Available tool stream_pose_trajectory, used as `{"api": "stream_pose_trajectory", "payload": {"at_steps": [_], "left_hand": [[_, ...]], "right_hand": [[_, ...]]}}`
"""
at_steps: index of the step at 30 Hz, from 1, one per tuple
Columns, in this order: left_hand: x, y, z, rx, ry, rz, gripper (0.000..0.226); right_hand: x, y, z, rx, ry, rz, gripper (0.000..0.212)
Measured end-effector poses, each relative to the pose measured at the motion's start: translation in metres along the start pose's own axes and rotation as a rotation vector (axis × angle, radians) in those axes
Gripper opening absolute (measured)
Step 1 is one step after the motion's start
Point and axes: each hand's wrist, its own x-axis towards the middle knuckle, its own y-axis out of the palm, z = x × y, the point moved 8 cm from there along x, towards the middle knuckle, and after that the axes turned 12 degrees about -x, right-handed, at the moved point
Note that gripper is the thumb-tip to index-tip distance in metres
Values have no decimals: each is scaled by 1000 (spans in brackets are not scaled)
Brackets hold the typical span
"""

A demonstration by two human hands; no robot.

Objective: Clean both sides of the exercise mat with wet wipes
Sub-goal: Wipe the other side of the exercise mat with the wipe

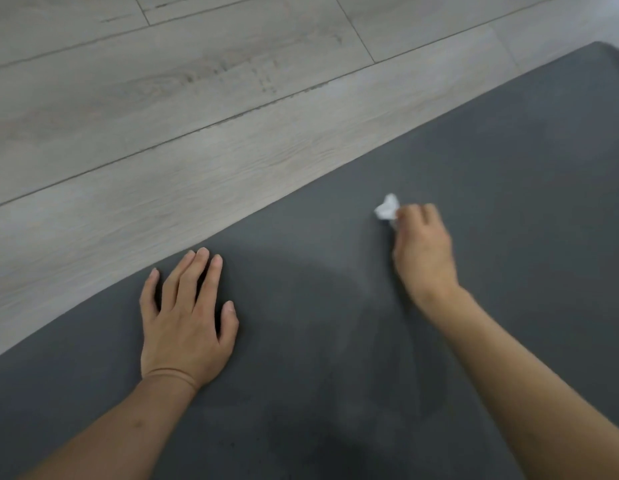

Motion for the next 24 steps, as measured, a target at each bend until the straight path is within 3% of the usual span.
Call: {"api": "stream_pose_trajectory", "payload": {"at_steps": [2,3,5,7,9,10,12,15,17,24], "left_hand": [[-1,0,0,-1,1,-1,68],[-2,0,1,-4,3,-3,68],[-1,-1,1,-11,5,-8,68],[-1,-1,2,-16,9,-10,68],[-1,-2,1,-27,9,-20,68],[-1,-2,1,-29,13,-19,68],[-1,-4,-1,-42,25,-30,66],[-2,-6,-3,-63,48,-52,61],[-2,-6,-3,-73,53,-56,59],[-3,-7,-3,-67,37,-28,60]], "right_hand": [[-1,-2,-14,10,203,-57,7],[-13,-1,3,22,206,-74,9],[-56,2,69,127,21,-32,13],[-114,1,140,214,-325,103,14],[-143,0,157,210,-572,195,14],[-136,3,142,195,-565,210,13],[-98,8,89,175,-294,132,11],[-67,4,15,200,199,-146,11],[-69,7,14,197,260,-220,11],[-66,16,15,206,298,-145,11]]}}
